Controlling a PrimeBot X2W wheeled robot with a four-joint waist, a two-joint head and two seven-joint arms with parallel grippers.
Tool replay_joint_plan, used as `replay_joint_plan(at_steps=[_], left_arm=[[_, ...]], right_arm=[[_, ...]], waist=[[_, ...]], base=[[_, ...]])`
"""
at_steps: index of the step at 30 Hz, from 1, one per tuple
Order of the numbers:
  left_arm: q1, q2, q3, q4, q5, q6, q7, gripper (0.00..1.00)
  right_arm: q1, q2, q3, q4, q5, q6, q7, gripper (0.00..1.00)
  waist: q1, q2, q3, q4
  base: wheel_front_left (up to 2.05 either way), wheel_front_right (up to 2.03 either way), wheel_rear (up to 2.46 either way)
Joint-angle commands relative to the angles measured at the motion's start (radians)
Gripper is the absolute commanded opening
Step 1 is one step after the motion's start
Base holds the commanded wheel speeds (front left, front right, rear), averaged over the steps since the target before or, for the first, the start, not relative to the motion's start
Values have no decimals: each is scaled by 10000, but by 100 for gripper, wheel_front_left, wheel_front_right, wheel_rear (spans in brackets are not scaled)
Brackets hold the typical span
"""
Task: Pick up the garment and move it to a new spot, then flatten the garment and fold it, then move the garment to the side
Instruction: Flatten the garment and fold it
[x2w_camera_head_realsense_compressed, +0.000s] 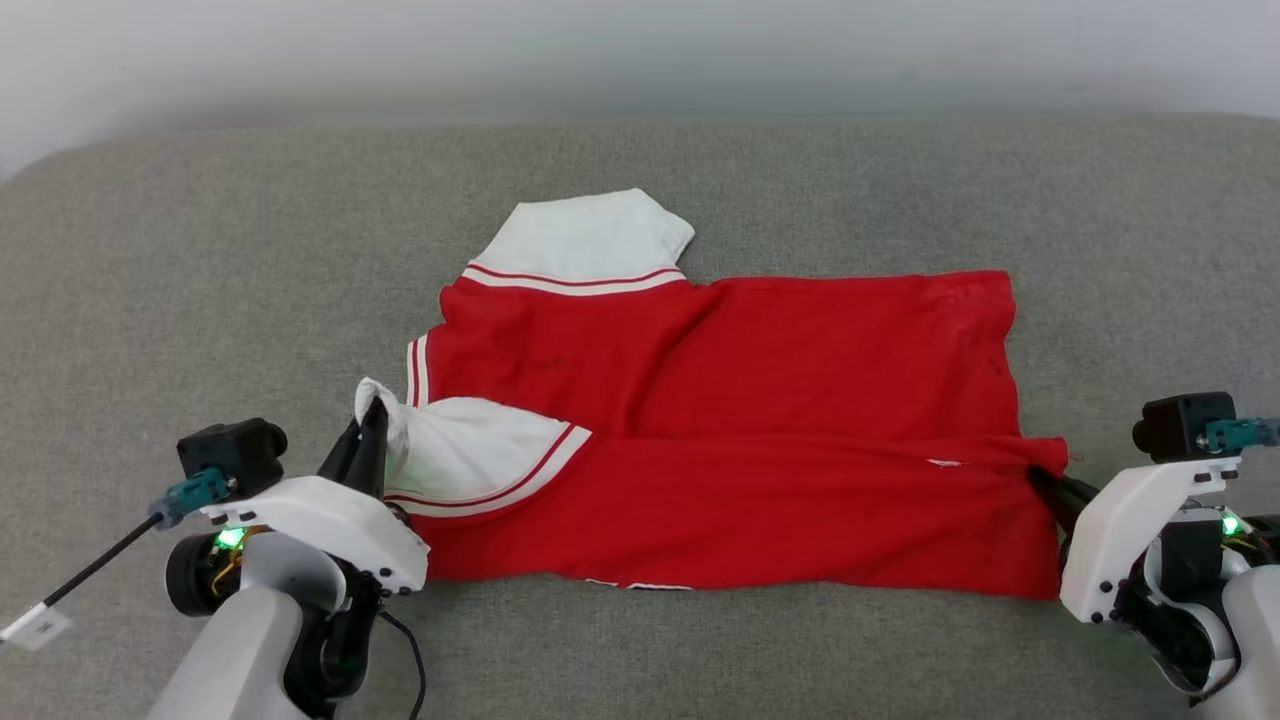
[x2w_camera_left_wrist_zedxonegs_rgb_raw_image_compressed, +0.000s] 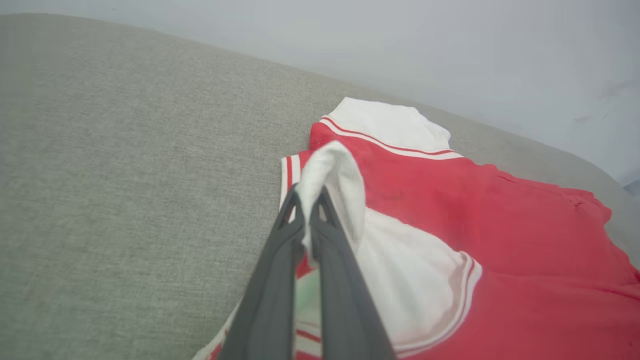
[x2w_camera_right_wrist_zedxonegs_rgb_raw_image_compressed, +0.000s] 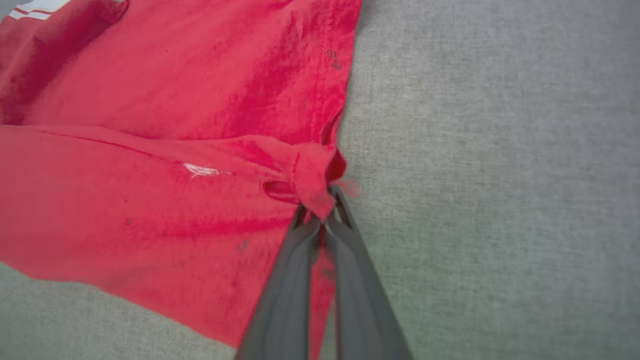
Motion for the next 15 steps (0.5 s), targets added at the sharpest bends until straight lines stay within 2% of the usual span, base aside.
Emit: replay_joint_plan(at_steps=[1,3,4,5,6,7,10,15], left_arm=[[-246,-167,-43,395,-82,-150,-21,0],[-358,-226,-109,686,-111,-235,35,0],[-534,-386,-174,1275,-321,-427,227,0],[-534,-386,-174,1275,-321,-427,227,0],[-631,-440,-227,1552,-373,-523,343,34],[-798,-525,-230,2024,-531,-698,429,100],[-893,-631,-252,2653,-690,-959,475,100],[-973,-461,-120,3136,-766,-1289,123,100]], right_arm=[[-255,-10,149,303,50,-11,-185,0],[-369,16,264,512,49,-9,-332,0],[-558,118,524,940,109,-9,-650,100],[-558,118,524,940,109,-9,-650,100],[-614,147,655,1157,143,-9,-808,100],[-700,208,881,1546,243,-14,-1133,100],[-779,151,1285,1819,348,-12,-1958,100],[-632,-166,1653,1630,162,-11,-4258,100]], waist=[[-2,-1,228,49],[-2,-1,280,42],[-2,-1,350,8],[-2,-1,350,8],[-2,-1,369,-4],[-2,-1,362,-34],[-2,-1,216,-71],[-2,-1,-226,-159]], base=[[0,0,0],[0,0,0],[0,0,0],[0,0,0],[0,0,0],[0,0,0],[0,0,0],[0,0,0]])
